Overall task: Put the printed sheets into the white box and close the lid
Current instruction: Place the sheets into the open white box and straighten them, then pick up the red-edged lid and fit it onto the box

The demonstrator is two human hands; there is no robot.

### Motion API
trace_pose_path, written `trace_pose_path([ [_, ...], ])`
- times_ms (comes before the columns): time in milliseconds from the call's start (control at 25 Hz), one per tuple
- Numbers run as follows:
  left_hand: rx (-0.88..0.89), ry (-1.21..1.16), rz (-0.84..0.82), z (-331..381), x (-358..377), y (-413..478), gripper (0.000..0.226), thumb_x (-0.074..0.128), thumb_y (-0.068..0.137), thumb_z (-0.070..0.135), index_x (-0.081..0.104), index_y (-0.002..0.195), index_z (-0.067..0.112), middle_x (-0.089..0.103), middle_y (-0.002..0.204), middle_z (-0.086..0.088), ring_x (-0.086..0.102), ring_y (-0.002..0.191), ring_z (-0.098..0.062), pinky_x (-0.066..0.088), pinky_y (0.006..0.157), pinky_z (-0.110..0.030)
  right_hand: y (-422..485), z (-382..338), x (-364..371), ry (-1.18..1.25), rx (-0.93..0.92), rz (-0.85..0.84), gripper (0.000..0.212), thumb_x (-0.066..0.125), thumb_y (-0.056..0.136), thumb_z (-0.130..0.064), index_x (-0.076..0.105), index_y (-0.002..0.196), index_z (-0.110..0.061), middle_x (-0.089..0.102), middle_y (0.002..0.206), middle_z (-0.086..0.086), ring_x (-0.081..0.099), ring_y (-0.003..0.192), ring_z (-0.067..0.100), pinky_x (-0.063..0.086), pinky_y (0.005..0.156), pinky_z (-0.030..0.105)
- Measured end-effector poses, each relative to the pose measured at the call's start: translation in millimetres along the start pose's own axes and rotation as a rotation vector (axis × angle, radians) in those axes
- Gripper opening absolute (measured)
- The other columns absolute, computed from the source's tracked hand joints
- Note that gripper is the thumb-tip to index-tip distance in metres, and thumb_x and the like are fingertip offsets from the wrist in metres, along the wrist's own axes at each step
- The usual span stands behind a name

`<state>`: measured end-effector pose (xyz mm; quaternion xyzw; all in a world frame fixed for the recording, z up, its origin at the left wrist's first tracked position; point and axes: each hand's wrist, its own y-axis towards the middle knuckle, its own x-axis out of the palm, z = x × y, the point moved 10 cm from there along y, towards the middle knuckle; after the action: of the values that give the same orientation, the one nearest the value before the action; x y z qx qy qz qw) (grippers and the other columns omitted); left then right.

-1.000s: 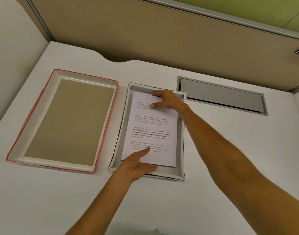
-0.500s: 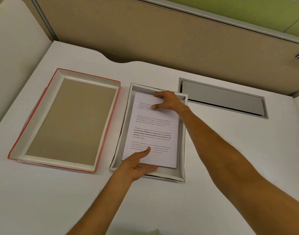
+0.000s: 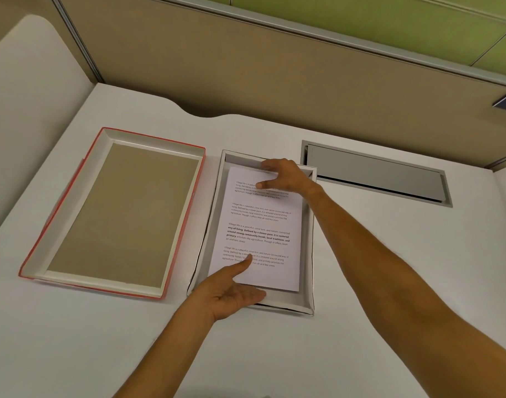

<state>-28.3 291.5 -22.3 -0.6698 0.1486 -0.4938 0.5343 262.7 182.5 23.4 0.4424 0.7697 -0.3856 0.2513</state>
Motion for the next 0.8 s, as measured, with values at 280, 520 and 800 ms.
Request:
trace_pose_path([
  [280, 0.949, 0.319, 0.258, 185, -41, -83, 0.039, 0.079, 0.08, 0.014, 0.067, 0.115, 0.001, 0.074, 0.112, -0.019, 0.073, 0.098, -0.023, 0.06, 0.085, -0.03, -34, -48, 18, 0.473, 0.097, 0.277, 0.073, 0.085, 0.072, -0.035, 0.057, 0.132, -0.004, 0.065, 0.126, 0.01, 0.065, 0.111, 0.021, 0.052, 0.096, 0.028],
  [520, 1.28, 0.64, 0.771, 288, -102, -139, 0.039, 0.083, 0.077, 0.027, 0.07, 0.11, 0.013, 0.074, 0.108, -0.008, 0.071, 0.101, -0.026, 0.056, 0.092, -0.034, -66, -101, 108, 0.718, 0.211, 0.303, 0.061, 0.087, 0.071, -0.029, 0.064, 0.121, -0.002, 0.072, 0.108, 0.012, 0.069, 0.1, 0.02, 0.053, 0.096, 0.027],
  [800, 1.188, 1.163, 1.233, 328, -175, -161, 0.063, 0.082, 0.079, 0.015, 0.054, 0.133, -0.003, 0.057, 0.131, -0.031, 0.057, 0.116, -0.052, 0.048, 0.098, -0.063, -63, -132, 177, 0.576, 0.219, 0.19, 0.03, 0.083, 0.073, -0.01, 0.056, 0.06, -0.009, 0.061, 0.069, 0.009, 0.051, 0.054, 0.011, 0.046, 0.051, 0.018],
])
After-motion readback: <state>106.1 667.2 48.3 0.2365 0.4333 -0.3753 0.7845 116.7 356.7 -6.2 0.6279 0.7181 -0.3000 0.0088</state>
